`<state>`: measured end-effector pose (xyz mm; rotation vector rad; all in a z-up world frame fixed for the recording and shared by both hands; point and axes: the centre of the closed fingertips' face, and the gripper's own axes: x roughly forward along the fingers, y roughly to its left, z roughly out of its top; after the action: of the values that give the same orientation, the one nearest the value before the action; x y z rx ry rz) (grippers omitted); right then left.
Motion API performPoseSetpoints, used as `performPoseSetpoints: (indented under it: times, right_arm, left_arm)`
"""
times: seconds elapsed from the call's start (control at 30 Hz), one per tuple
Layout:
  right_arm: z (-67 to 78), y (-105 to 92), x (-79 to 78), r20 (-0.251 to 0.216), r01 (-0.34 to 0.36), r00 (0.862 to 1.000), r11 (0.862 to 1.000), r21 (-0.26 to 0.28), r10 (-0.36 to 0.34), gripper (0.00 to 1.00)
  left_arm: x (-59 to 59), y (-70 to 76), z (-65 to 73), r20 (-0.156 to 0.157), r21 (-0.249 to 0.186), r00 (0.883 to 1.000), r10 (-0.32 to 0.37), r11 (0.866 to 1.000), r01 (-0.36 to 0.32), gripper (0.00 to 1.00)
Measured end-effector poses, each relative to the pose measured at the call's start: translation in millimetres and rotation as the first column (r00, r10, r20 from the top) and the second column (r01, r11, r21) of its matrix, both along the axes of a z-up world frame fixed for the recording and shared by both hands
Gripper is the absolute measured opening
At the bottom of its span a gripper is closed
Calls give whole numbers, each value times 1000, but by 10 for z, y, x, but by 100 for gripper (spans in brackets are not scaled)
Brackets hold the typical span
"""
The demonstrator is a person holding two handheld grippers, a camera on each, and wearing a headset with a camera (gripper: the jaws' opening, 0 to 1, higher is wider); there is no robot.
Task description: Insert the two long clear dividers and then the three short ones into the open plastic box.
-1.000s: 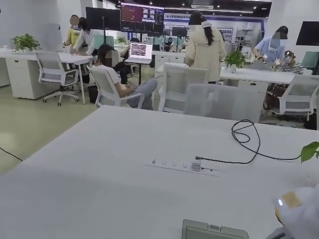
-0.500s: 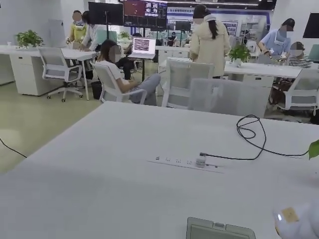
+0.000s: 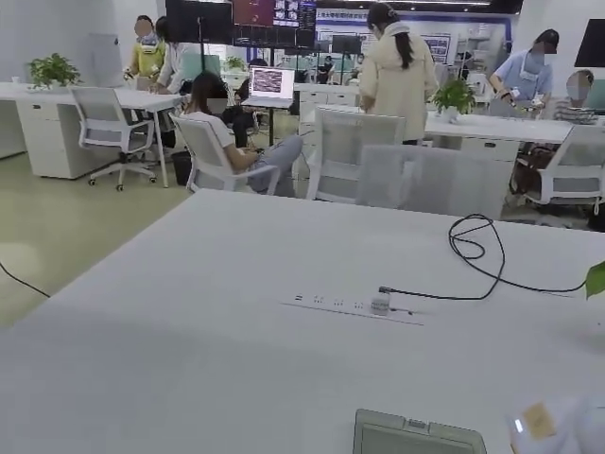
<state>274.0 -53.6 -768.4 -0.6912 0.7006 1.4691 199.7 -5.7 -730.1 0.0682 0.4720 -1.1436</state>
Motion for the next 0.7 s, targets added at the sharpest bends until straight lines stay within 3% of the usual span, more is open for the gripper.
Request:
performPoseSetpoints:
  times: [0.37, 0.7]
  right_arm:
    - [-68, 46, -1, 7, -22, 1000, 1000, -18, 23, 2]
    - [-292, 78, -9, 6, -46, 999, 994, -96, 46, 3]
  left_arm:
    - [-10, 7, -11, -3, -3, 1000, 4, 1000, -4, 93]
    - [-13, 25, -40, -5, 4, 1000, 1, 1000, -1, 96]
